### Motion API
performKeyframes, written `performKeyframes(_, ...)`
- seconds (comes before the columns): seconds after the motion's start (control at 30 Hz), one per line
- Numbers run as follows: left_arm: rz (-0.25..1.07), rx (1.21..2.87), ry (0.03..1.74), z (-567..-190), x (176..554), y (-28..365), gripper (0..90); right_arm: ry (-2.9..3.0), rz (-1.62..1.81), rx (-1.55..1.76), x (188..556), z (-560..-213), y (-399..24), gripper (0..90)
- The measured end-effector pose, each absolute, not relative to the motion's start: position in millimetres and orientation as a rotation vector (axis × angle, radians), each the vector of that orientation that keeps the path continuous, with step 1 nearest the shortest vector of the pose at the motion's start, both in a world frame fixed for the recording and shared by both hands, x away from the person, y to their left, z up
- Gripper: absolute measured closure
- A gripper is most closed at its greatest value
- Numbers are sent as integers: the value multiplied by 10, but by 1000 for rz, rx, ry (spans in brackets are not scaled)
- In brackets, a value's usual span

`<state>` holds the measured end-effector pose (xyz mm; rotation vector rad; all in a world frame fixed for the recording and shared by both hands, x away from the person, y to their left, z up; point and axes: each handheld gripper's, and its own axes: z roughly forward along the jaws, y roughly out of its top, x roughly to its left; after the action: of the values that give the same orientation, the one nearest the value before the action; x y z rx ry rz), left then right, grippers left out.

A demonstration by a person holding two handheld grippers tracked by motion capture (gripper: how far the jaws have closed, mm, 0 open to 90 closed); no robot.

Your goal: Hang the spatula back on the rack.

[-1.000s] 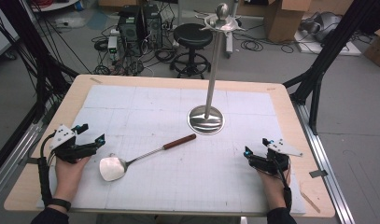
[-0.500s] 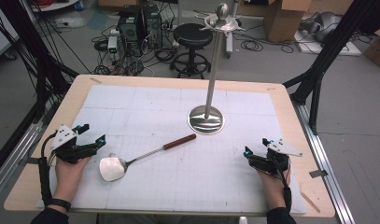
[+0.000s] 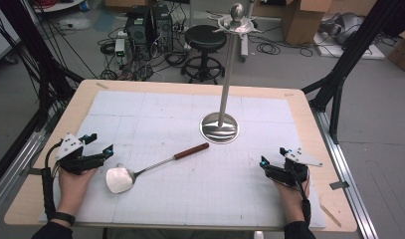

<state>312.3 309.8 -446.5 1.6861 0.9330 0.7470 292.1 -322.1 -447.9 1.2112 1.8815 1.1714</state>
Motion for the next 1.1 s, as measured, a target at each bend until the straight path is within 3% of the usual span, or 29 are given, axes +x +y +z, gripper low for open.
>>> performKeyframes(0.2, 715, 1564, 933, -4310, 3071, 3163, 216, 1883, 1175, 1208, 2922, -4480, -3223, 199)
performKeyframes(0.47, 517, 1464, 920, -4130, 3068, 3184, 181, 1890, 1173, 1208, 2920, -4479, -3213, 199)
performKeyframes(0.7, 414, 1531, 818, -3961, 3084, 2989, 161, 1897, 1170, 1202, 2925, -4481, -3213, 200)
performKeyframes(1.1, 423, 1710, 693, -3818, 3128, 2616, 160, 1910, 1156, 1207, 2938, -4482, -3205, 207)
